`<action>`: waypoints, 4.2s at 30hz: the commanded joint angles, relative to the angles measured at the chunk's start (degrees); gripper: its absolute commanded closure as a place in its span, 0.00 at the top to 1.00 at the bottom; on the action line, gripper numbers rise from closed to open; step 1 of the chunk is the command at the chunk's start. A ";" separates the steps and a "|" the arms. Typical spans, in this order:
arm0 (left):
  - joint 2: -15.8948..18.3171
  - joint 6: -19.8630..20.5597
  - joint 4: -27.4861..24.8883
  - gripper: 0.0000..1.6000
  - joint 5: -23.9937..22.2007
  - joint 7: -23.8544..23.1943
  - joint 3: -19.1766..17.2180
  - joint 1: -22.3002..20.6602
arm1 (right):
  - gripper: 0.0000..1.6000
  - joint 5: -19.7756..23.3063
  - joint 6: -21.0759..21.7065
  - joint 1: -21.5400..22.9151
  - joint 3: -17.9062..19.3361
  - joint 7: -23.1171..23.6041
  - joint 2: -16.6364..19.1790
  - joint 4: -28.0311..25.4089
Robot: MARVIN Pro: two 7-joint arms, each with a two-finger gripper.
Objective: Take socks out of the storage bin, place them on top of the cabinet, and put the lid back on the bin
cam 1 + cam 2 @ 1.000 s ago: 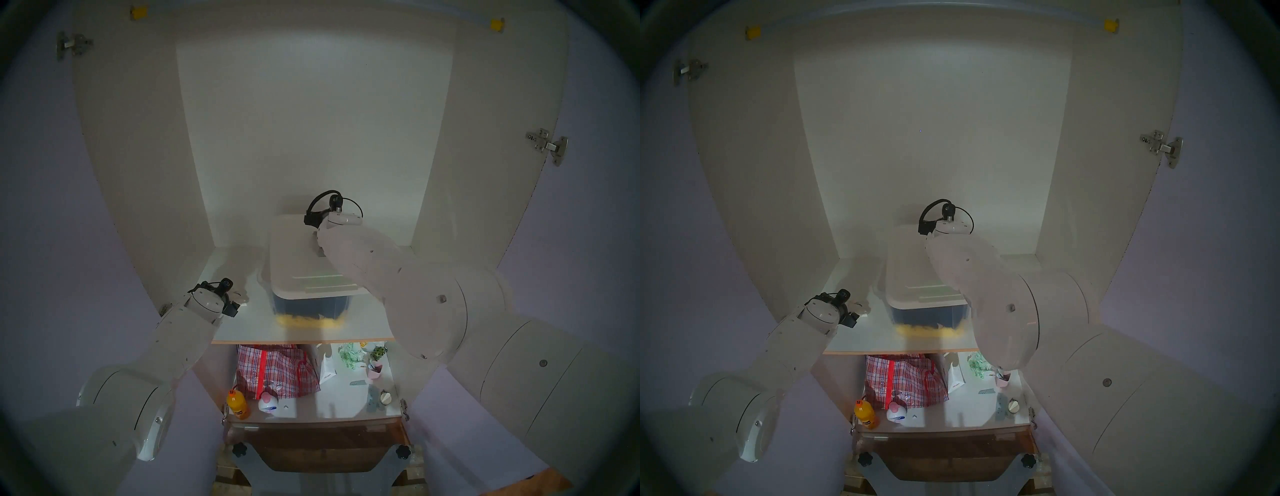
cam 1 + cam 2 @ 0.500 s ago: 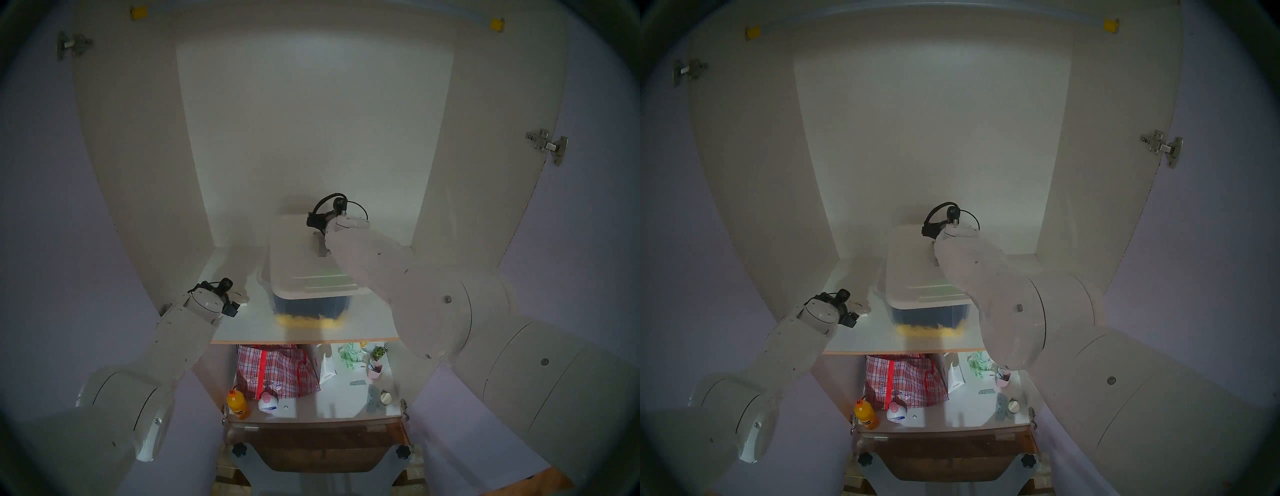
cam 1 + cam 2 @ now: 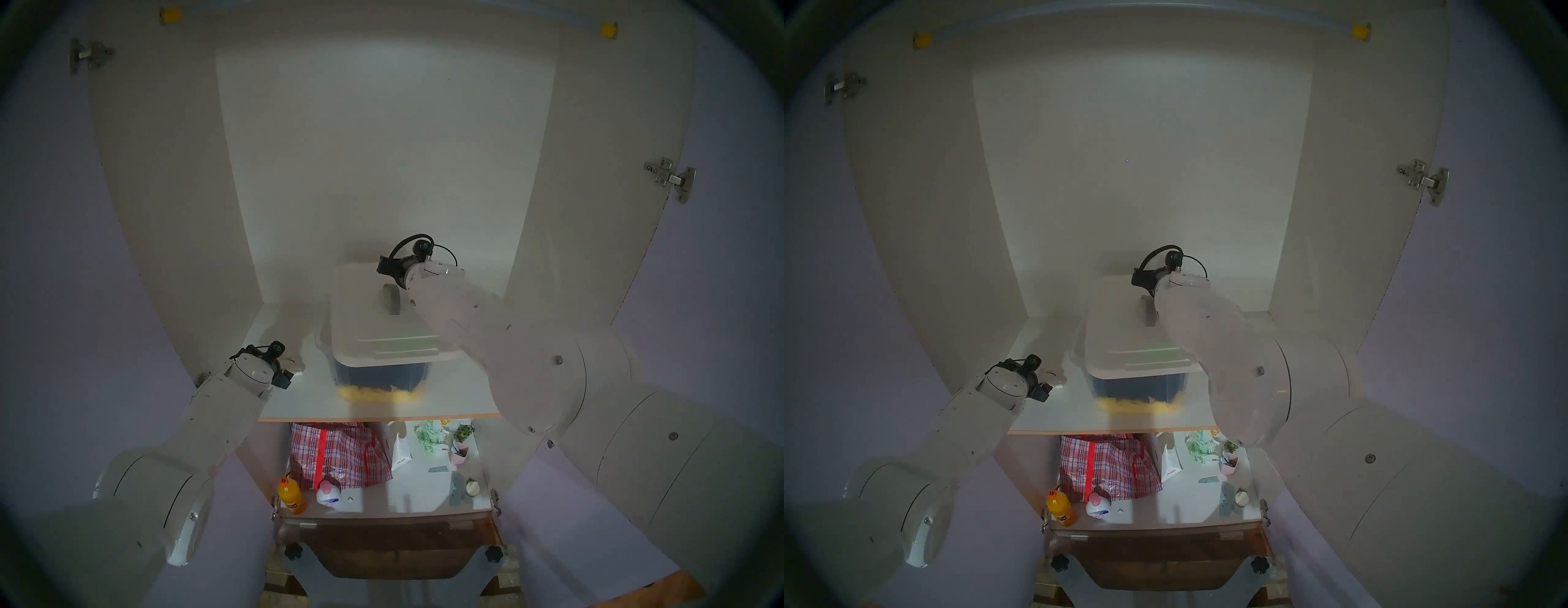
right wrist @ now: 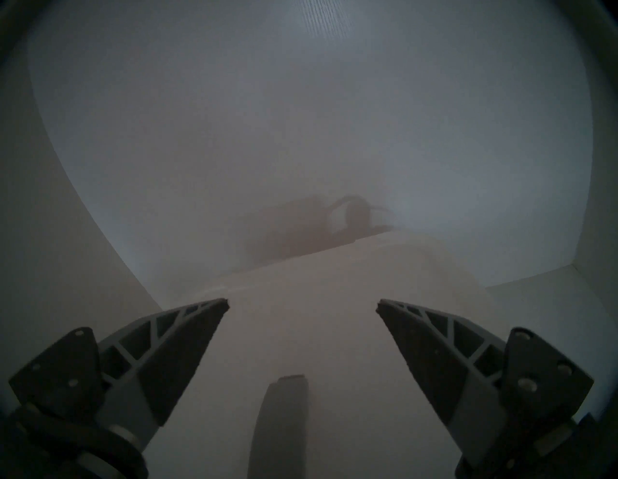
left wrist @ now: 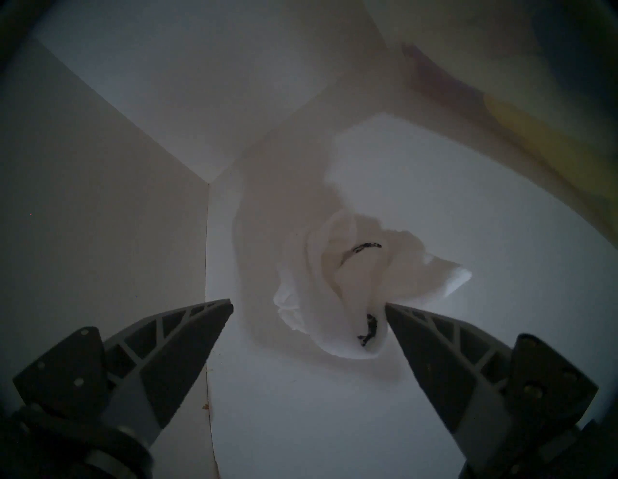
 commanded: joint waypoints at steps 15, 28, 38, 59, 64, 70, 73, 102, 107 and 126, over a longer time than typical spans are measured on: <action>-0.05 -0.38 -1.11 1.00 0.07 0.10 -0.04 -1.65 | 1.00 -0.20 -8.31 -1.57 0.53 -0.61 7.44 -7.49; -0.06 -0.36 -1.03 1.00 0.06 0.11 -0.05 -1.62 | 1.00 -1.14 -10.21 -8.12 0.91 -0.21 11.52 -11.83; -0.07 -0.38 -0.95 1.00 0.06 0.12 -0.05 -1.68 | 1.00 -1.09 -19.25 -13.92 1.74 -0.10 13.36 -21.52; 0.04 -0.47 -1.40 1.00 0.10 -0.01 0.03 -1.63 | 1.00 0.79 1.04 -38.95 2.19 4.59 14.56 -56.21; 0.13 -0.38 -1.77 1.00 0.08 -0.12 0.04 -1.46 | 1.00 1.06 7.89 -41.42 2.27 5.75 15.30 -62.57; 0.15 -0.34 -1.87 1.00 0.08 -0.13 0.03 -1.40 | 1.00 0.83 8.43 -42.58 2.48 5.70 15.23 -64.52; 0.14 -0.35 -1.84 1.00 0.08 -0.12 0.03 -1.41 | 1.00 0.80 8.40 -42.56 2.52 5.77 15.22 -64.45; 4.01 13.20 -20.75 1.00 4.79 5.44 4.72 -3.51 | 1.00 0.71 8.37 -42.41 2.64 6.02 15.19 -64.24; 4.21 14.38 -21.08 1.00 3.47 2.54 3.96 -4.92 | 1.00 0.71 8.27 -42.41 2.65 6.06 15.19 -64.23; -1.20 10.10 -24.95 1.00 -11.09 -10.96 -3.62 -6.69 | 1.00 0.69 8.46 -42.39 2.65 6.08 15.21 -64.18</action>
